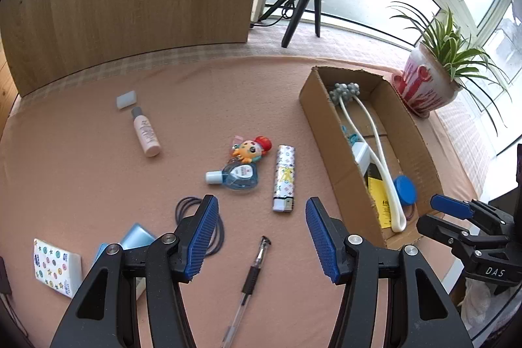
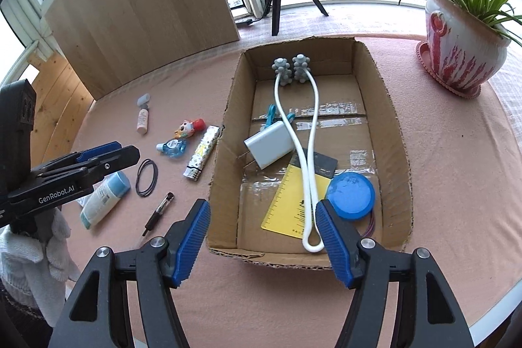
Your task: Organize objects
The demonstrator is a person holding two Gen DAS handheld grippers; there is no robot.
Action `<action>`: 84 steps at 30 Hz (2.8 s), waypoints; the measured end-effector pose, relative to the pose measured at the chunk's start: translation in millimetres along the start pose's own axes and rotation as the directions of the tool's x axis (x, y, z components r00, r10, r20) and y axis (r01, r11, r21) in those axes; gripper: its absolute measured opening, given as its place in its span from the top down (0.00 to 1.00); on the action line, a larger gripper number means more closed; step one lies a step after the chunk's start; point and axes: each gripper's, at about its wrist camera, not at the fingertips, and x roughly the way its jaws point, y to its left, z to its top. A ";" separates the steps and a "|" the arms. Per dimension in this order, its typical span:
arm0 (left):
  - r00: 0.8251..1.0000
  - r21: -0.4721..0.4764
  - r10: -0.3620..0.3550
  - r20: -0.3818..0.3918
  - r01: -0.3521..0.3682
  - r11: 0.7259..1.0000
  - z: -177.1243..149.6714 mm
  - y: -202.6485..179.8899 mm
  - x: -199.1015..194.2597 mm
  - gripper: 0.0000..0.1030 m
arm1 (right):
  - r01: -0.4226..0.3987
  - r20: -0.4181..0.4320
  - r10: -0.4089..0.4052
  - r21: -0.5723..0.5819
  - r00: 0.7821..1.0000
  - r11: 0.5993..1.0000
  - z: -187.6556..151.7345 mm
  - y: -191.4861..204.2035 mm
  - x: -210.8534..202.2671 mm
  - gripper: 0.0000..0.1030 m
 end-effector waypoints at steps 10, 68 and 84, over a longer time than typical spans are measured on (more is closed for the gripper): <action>0.994 -0.084 0.077 -0.078 -0.084 0.993 -53.4 107.0 -8.5 0.43 | -0.082 -0.049 0.081 -0.020 0.996 0.996 -12.2 65.5 18.8 0.39; 0.986 -0.180 -0.154 -0.064 0.141 0.974 -113.0 115.8 6.5 0.44 | -0.259 -0.294 0.264 0.055 0.919 0.964 -27.2 181.1 145.0 0.57; 0.986 -0.131 -0.164 -0.010 0.161 0.978 -100.0 75.2 -13.0 0.52 | -0.244 -0.214 0.241 0.017 0.946 0.970 -17.6 169.4 99.9 0.65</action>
